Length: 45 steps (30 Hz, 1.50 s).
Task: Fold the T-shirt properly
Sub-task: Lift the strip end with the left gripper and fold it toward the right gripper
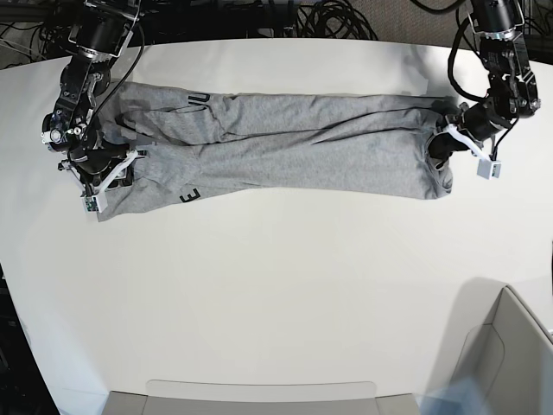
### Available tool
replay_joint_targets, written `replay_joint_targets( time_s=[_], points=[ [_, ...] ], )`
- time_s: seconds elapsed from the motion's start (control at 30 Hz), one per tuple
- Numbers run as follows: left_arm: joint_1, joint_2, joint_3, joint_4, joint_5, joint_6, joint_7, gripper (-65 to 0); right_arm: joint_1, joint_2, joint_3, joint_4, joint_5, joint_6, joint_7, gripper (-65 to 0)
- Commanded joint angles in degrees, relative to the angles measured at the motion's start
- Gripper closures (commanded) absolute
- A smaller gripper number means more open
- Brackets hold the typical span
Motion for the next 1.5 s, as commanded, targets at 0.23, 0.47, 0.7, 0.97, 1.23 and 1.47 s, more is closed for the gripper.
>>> replay_joint_targets(
  time_s=[0.23, 0.47, 0.7, 0.97, 1.23, 1.47],
  points=[
    [-4.43, -4.82, -4.82, -7.06, 0.36, -0.15, -1.30, 0.0, 1.24, -0.82, 0.10, 8.07, 1.27, 0.12, 1.07, -17.4],
    [-6.36, -6.49, -9.83, -5.30, 0.01, -0.15, 1.95, 0.0, -0.34, -1.00, 0.36, 14.58, 9.71, 0.03, 1.07, -17.4],
    [-5.84, -3.94, -12.38, 13.07, 0.01, -0.06, 11.53, 0.0, -1.66, -1.18, 0.36, 16.95, 10.15, 0.03, 1.07, -17.4],
    [-5.84, 8.37, -11.76, 30.83, 0.36, 0.56, 23.97, 0.0, -2.54, -1.18, 0.36, 17.04, 10.07, 0.03, 0.98, -17.4],
    [-5.75, 14.96, -5.26, 35.93, 0.36, 8.12, 23.97, 0.0, -3.33, -1.18, 0.45, 17.13, 10.24, -0.06, 1.07, -17.4],
    [-4.61, 16.19, 8.72, 35.93, 0.10, 17.79, 20.32, 0.0, -3.42, -1.09, 0.45, 17.13, 10.24, -0.06, 1.07, -17.4]
  ],
)
